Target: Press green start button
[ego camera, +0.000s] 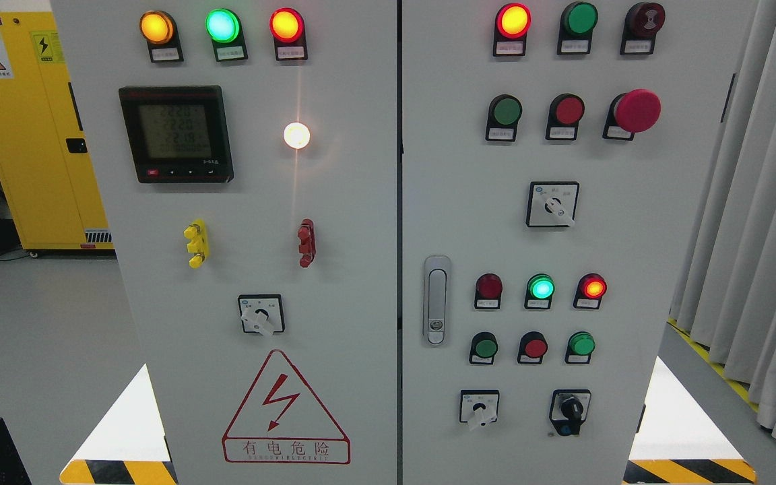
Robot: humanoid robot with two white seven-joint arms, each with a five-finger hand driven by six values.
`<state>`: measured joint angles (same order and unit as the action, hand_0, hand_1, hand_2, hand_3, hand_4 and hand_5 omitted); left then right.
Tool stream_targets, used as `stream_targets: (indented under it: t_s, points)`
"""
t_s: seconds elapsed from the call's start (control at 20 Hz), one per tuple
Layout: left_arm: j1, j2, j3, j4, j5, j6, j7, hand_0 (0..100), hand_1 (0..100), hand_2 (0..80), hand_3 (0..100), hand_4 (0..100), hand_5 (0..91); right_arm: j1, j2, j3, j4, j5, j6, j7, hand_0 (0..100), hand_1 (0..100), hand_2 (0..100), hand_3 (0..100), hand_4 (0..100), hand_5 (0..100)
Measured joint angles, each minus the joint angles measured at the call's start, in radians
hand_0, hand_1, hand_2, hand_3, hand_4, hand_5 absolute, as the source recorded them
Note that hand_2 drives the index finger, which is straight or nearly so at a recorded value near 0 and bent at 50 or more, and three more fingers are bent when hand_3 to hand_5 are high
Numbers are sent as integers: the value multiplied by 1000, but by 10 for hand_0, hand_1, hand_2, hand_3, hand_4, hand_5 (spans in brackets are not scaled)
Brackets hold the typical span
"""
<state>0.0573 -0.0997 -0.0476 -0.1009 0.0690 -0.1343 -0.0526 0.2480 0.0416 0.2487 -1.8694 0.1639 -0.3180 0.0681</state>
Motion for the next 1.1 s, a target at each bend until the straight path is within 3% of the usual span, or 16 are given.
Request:
stream_targets:
  t_s: [0.4, 0.5, 0.65, 0.7, 0.8, 0.9, 0.95, 1.1]
  points:
    - [0, 0, 0, 0, 0, 0, 0, 120, 556, 0, 0, 0, 0, -4, 0, -8, 2, 3, 0, -13, 370, 572, 0, 64, 104, 46]
    - [0, 0, 0, 0, 0, 0, 0, 120, 556, 0, 0, 0, 0, -11, 0, -12, 3, 14, 0, -33, 311, 698, 0, 95, 148, 71]
    - [0, 0, 0, 0, 0, 0, 0, 120, 556, 0, 0, 0, 0, -24, 1, -30, 3, 104, -6, -70, 374, 758, 0, 154, 249, 161]
    - [0, 0, 0, 0, 0, 0, 0, 120, 556, 0, 0, 0, 0, -27, 1, -42, 4, 161, -11, -89, 419, 789, 0, 269, 407, 321]
    - [0, 0, 0, 0, 0, 0, 0, 120, 556, 0, 0, 0, 0, -39, 3, -67, 5, 308, -41, -128, 445, 834, 0, 404, 568, 526]
    - [0, 0, 0, 0, 0, 0, 0, 120, 556, 0, 0, 0, 0, -56, 4, -96, 5, 445, -63, -160, 456, 864, 0, 520, 662, 645]
    - [0, 0, 0, 0, 0, 0, 0, 120, 556, 0, 0, 0, 0, -67, 5, -109, 5, 512, -70, -169, 460, 909, 0, 640, 755, 750]
    - [0, 0, 0, 0, 0, 0, 0, 120, 556, 0, 0, 0, 0, -107, 7, -141, 3, 690, -79, -183, 620, 999, 0, 779, 852, 862]
